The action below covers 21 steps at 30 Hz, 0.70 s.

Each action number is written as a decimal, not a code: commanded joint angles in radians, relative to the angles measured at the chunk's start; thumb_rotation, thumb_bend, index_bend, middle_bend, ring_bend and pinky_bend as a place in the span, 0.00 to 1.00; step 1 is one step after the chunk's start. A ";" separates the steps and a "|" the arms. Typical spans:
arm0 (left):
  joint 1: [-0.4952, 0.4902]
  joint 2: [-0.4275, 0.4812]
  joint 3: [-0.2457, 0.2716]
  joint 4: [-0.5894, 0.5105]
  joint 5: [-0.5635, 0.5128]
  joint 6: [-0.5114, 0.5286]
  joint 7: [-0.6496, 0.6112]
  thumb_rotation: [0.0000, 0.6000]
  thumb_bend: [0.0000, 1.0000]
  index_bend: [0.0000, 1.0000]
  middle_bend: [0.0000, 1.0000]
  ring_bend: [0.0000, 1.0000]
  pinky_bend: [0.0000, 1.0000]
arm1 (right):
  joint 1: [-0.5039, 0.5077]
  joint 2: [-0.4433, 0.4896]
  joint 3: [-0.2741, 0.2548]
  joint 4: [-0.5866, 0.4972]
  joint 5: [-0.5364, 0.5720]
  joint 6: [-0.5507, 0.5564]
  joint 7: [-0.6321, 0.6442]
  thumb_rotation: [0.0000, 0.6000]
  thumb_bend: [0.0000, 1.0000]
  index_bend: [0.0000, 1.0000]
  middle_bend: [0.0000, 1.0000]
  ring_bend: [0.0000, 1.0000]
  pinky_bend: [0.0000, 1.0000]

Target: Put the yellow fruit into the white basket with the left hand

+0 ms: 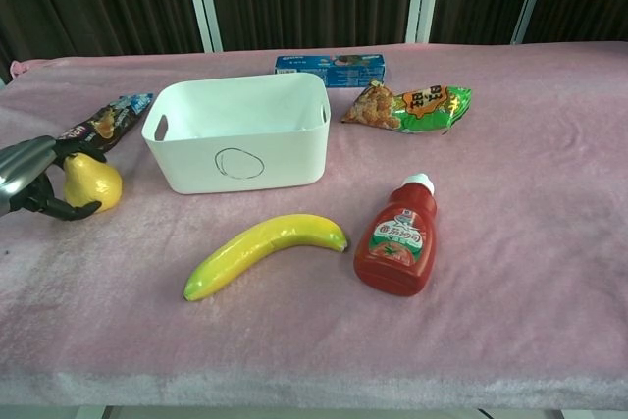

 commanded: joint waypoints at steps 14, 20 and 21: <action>-0.008 0.263 -0.061 -0.355 0.107 0.158 0.155 1.00 0.49 0.48 0.59 0.57 0.62 | 0.002 -0.001 0.000 -0.001 0.000 -0.005 -0.006 1.00 0.11 0.08 0.08 0.08 0.24; -0.083 0.265 -0.122 -0.442 0.079 0.154 0.273 1.00 0.49 0.48 0.59 0.57 0.62 | 0.001 0.003 -0.002 -0.001 -0.005 0.004 0.012 1.00 0.11 0.08 0.08 0.08 0.24; -0.094 0.258 -0.131 -0.451 0.074 0.156 0.285 1.00 0.49 0.48 0.59 0.57 0.62 | 0.001 0.004 -0.002 -0.001 -0.005 0.005 0.015 1.00 0.11 0.08 0.08 0.08 0.24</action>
